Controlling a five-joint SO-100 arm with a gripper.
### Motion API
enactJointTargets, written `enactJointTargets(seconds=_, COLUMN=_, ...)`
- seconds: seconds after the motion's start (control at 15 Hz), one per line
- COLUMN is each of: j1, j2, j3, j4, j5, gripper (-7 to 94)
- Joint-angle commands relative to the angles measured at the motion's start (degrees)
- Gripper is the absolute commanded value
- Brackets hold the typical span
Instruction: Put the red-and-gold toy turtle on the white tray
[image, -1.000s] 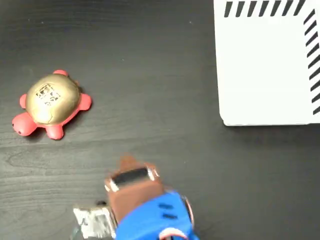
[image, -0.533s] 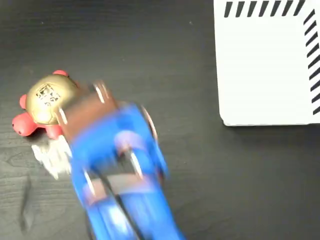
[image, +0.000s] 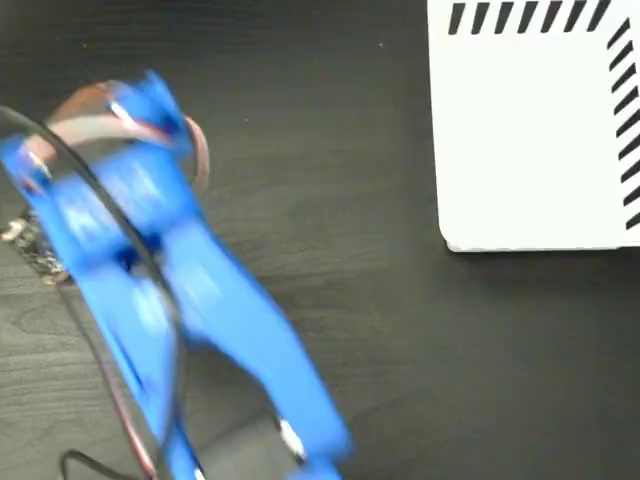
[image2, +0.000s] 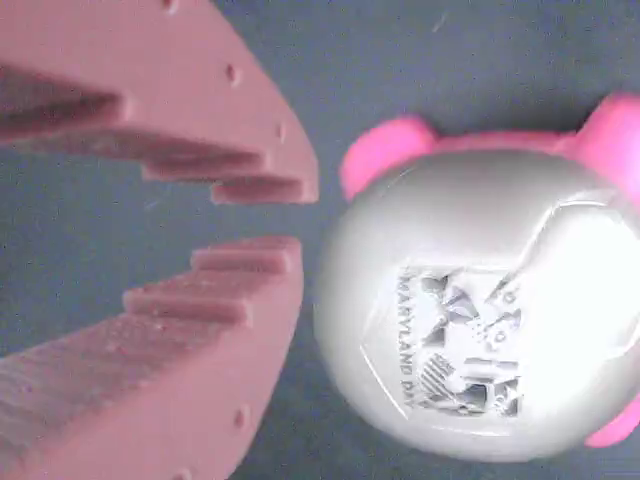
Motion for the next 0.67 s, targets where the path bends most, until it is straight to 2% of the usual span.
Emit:
enactJointTargets(seconds=0.0, j1=-0.4, j2=1.1, j3=-6.3, j4=3.3, j5=-1.8, gripper=7)
enactJointTargets(seconds=0.13, j1=-0.3, j2=-0.4, j3=-7.6, j4=5.3, j5=-3.3, gripper=34)
enactJointTargets(seconds=0.33, j1=-1.4, j2=-2.2, j3=-5.4, j4=5.5, j5=-5.2, gripper=61)
enactJointTargets(seconds=0.4, j1=-2.1, j2=-2.8, j3=-4.4, j4=5.5, j5=-5.3, gripper=65)
enactJointTargets(seconds=0.6, j1=-2.9, j2=-6.2, j3=-3.9, j4=5.5, j5=-5.4, gripper=65)
